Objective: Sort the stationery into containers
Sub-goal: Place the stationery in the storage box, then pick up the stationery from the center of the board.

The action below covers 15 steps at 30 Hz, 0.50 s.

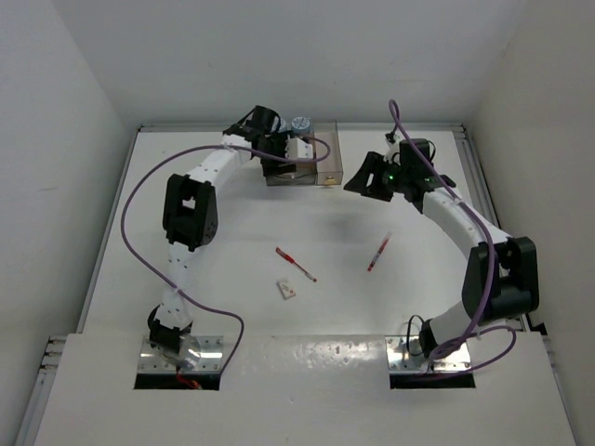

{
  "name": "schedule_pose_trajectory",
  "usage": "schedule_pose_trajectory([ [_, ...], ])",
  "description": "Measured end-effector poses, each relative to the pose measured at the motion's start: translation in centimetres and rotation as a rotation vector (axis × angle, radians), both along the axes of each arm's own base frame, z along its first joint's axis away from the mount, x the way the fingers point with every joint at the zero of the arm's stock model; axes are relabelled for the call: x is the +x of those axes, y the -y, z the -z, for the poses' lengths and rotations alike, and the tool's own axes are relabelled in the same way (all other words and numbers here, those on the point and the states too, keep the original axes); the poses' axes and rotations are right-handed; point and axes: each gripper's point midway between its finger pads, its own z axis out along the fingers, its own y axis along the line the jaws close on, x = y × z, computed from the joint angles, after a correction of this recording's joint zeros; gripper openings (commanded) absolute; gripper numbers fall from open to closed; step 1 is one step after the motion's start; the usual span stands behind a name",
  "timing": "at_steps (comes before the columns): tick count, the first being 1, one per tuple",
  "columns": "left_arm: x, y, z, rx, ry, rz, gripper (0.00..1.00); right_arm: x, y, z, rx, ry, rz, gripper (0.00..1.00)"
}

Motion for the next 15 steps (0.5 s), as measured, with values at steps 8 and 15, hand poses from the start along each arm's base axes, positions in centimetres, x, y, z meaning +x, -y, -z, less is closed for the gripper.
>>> schedule_pose_trajectory([
  [8, -0.1, 1.6, -7.2, -0.212, 0.031, -0.04, 0.71, -1.2, -1.7, 0.0, -0.039, 0.025, -0.118, 0.57],
  [15, -15.7, 1.3, -16.1, -0.257, 0.068, 0.269, 0.7, -3.6, -2.0, 1.4, -0.094, 0.003, -0.213, 0.58],
])
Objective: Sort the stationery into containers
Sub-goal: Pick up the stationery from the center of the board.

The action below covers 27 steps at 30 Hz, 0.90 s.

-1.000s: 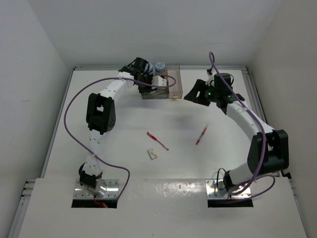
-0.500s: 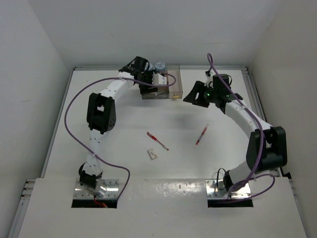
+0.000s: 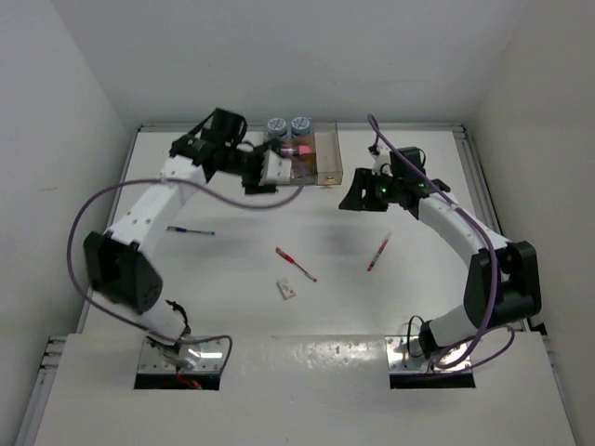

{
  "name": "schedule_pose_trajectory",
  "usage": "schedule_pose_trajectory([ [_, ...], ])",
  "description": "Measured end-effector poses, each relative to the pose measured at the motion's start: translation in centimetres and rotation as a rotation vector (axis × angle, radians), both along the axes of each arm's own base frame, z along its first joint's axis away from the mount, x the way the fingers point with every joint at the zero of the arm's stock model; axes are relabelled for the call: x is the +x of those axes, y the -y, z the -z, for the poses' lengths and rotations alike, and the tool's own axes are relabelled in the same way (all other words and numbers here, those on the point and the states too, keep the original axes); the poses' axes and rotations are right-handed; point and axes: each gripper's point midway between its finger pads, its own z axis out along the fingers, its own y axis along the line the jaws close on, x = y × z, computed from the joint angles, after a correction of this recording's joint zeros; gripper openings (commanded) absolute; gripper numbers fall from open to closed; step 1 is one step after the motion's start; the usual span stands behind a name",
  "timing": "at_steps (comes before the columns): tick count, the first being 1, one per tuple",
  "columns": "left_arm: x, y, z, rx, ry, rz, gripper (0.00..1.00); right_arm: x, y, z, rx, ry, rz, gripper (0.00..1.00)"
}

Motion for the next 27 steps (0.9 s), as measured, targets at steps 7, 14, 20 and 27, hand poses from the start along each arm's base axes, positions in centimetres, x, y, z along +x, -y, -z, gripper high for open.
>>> schedule_pose_trajectory([
  [7, -18.1, 2.3, 11.1, 0.134, -0.237, 0.375, 0.68, -3.2, 6.2, 2.9, -0.02, -0.121, 0.15, 0.58],
  [14, -22.5, 4.6, 17.3, 0.292, -0.256, 0.595, 0.65, -4.7, 10.5, 2.7, 0.006, -0.162, 0.282, 0.58],
  [20, -21.6, 5.8, 20.2, 0.385, -0.208, 0.685, 0.63, -5.6, 12.3, 1.7, 0.025, -0.169, 0.334, 0.58],
  [27, -20.6, 5.0, 21.7, 0.473, -0.135, 0.741, 0.62, -6.1, 13.1, 1.2, 0.058, -0.201, 0.355, 0.57],
])
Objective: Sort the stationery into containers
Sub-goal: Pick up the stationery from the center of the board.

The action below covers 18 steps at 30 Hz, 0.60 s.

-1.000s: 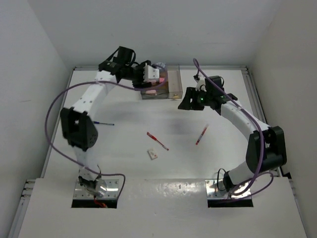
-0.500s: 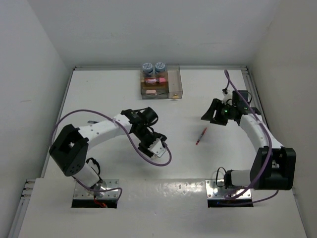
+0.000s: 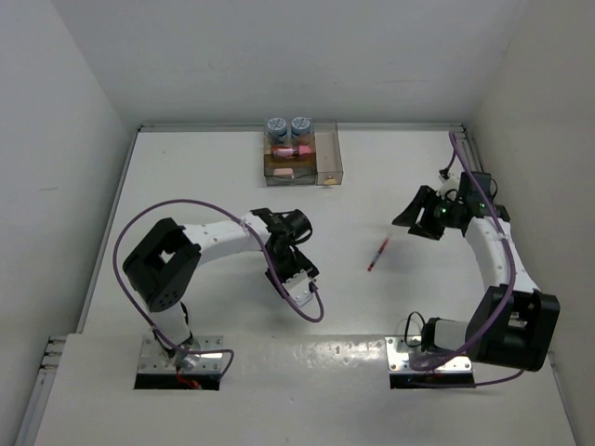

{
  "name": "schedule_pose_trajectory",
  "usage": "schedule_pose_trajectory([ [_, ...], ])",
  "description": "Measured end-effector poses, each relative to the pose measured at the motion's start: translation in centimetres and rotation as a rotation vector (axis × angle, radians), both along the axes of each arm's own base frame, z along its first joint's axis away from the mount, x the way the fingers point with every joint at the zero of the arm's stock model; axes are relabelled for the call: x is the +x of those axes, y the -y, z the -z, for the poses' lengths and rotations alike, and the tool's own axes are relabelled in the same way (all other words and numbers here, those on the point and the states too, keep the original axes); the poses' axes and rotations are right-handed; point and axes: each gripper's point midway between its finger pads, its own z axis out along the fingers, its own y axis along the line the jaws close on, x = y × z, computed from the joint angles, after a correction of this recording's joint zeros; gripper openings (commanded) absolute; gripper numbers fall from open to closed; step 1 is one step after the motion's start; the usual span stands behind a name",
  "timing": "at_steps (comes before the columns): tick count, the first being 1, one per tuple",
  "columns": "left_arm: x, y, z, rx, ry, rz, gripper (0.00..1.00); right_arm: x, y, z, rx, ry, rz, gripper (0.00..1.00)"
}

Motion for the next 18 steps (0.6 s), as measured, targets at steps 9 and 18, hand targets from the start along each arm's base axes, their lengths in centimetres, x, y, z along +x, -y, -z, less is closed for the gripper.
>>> schedule_pose_trajectory([
  [9, -1.3, -2.7, 2.6, 0.084, -0.005, 0.03, 0.62, -0.2, -0.1, 0.0, 0.016, -0.007, -0.001, 0.57],
  [18, -0.4, -2.3, 2.7, 0.064, 0.013, -0.008, 0.4, -0.2, -0.3, 0.0, 0.015, -0.008, -0.01, 0.57],
])
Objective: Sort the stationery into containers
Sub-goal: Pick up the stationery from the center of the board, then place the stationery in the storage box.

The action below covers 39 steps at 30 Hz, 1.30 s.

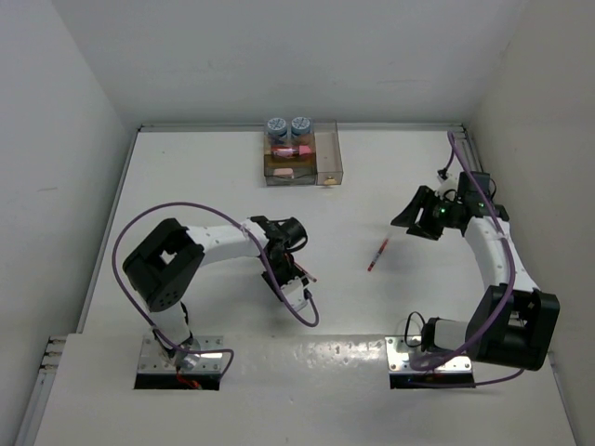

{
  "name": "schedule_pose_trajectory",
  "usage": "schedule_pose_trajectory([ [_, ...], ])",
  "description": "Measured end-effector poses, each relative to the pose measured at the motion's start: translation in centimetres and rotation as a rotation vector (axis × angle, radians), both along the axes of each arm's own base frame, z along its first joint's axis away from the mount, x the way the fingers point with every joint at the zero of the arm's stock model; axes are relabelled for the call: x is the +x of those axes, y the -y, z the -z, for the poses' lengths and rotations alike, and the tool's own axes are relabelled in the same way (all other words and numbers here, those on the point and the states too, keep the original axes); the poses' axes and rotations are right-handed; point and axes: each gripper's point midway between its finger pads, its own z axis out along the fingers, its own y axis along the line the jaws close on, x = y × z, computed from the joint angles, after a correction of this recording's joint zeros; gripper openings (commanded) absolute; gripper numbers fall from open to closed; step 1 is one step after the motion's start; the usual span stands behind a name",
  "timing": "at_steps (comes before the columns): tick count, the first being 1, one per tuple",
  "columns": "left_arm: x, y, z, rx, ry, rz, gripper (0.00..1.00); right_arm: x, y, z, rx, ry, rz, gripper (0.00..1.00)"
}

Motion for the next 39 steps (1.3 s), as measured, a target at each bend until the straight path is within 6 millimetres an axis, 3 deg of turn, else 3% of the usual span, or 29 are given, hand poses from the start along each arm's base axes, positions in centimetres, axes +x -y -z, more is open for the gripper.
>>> schedule_pose_trajectory([
  [6, 1.0, 0.5, -0.4, -0.017, 0.016, -0.039, 0.23, -0.1, -0.5, 0.1, -0.007, 0.001, -0.022, 0.56],
  [11, 3.5, 1.1, -2.6, -0.055, -0.013, -0.163, 0.2, 0.5, -0.8, -0.1, -0.013, 0.006, -0.042, 0.56],
  [14, 8.7, 2.9, -6.7, -0.165, -0.038, -0.329, 0.18, 1.1, -1.0, -0.6, -0.024, 0.023, -0.062, 0.56],
  [17, 17.1, 4.5, -12.9, -0.334, -0.045, -0.558, 0.18, 1.9, -1.4, -1.0, -0.042, 0.046, -0.09, 0.56],
  [20, 25.0, 4.2, -18.5, -0.502, -0.038, -0.787, 0.17, 2.7, -1.7, -1.2, -0.052, 0.058, -0.109, 0.56],
  [24, 32.6, 1.7, -22.4, -0.652, -0.049, -1.043, 0.16, 3.7, -1.7, -1.1, -0.056, 0.059, -0.114, 0.56],
  [28, 35.0, 0.8, -21.8, -0.702, -0.122, -1.176, 0.17, 4.2, -1.6, -0.9, -0.059, 0.05, -0.112, 0.56],
  [39, 36.4, 2.8, -17.0, -0.726, -0.309, -1.26, 0.21, 4.7, -1.5, 0.0, -0.055, 0.024, -0.111, 0.56],
])
